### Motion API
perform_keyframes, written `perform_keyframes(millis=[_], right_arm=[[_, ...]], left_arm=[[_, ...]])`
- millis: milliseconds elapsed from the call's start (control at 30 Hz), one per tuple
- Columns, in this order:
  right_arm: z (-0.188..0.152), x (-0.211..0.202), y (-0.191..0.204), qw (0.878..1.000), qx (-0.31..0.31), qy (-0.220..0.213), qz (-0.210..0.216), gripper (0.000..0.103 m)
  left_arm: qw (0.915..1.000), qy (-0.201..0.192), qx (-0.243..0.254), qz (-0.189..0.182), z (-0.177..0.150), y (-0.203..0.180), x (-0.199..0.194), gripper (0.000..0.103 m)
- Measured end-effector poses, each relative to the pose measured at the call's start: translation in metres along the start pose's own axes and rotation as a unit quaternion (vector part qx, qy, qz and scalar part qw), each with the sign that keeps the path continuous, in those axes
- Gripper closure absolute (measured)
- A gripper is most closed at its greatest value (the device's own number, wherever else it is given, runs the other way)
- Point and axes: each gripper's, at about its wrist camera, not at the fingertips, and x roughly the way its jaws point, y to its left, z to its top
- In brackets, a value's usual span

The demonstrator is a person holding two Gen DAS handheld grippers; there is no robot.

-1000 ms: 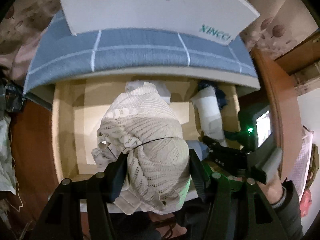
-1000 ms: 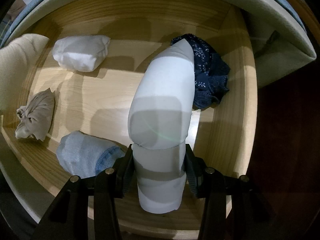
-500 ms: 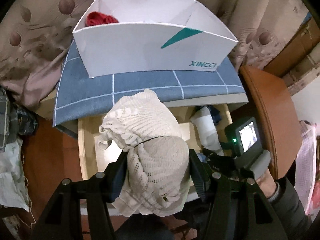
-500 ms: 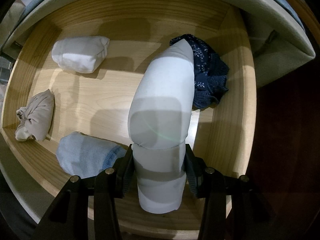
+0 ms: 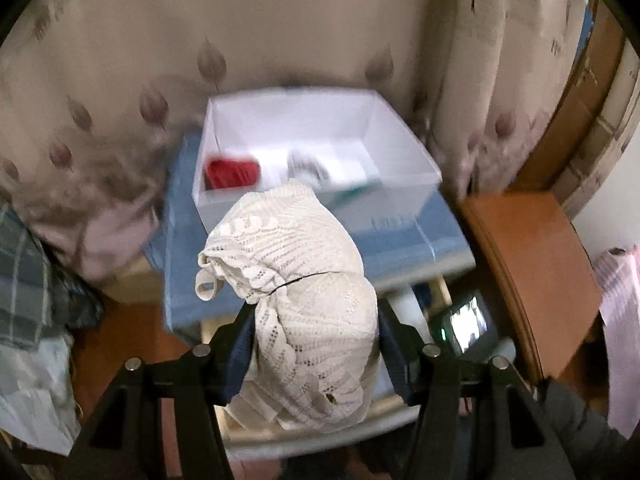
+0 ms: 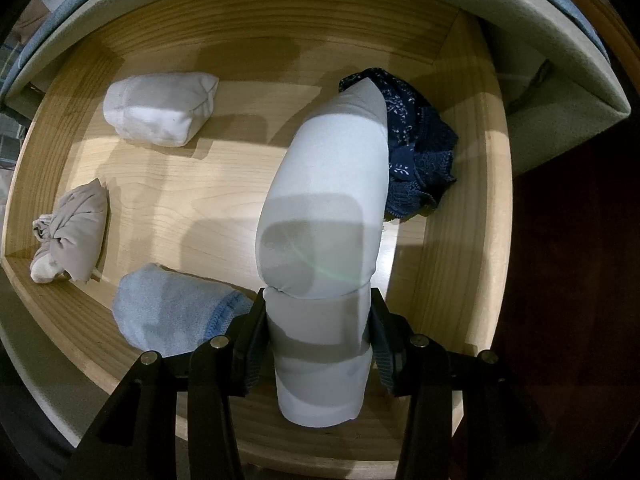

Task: Take underwear out of drawer
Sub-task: 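Carry the beige knit bundle with the left gripper over the white box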

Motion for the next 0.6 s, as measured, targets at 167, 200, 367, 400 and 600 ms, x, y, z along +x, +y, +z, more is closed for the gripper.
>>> perform_keyframes(millis=[167, 200, 367, 400, 600], right_arm=[[0.0, 0.0, -0.001, 1.0, -0.001, 0.0, 0.0, 0.06], [0.0, 0.0, -0.001, 1.0, 0.0, 0.0, 0.0, 0.06], [-0.001, -0.003, -0.003, 1.0, 0.001, -0.001, 0.001, 0.06], [-0.002, -0.003, -0.004, 1.0, 0.001, -0.001, 0.001, 0.06], [-0.003, -0.002, -0.006, 1.0, 0.003, -0.003, 0.002, 0.06]], left_arm=[[0.9979, -0.044, 0.02, 0.042, 0.039, 0.008, 0.003, 0.045], [0.9977, -0.045, 0.023, 0.046, 0.046, 0.008, 0.006, 0.045], [0.9954, -0.056, 0.041, 0.066, 0.088, 0.017, 0.035, 0.045], [0.9954, -0.058, 0.04, 0.066, 0.095, 0.018, 0.04, 0.045], [0.9968, -0.036, 0.039, 0.06, 0.124, 0.025, 0.085, 0.045]])
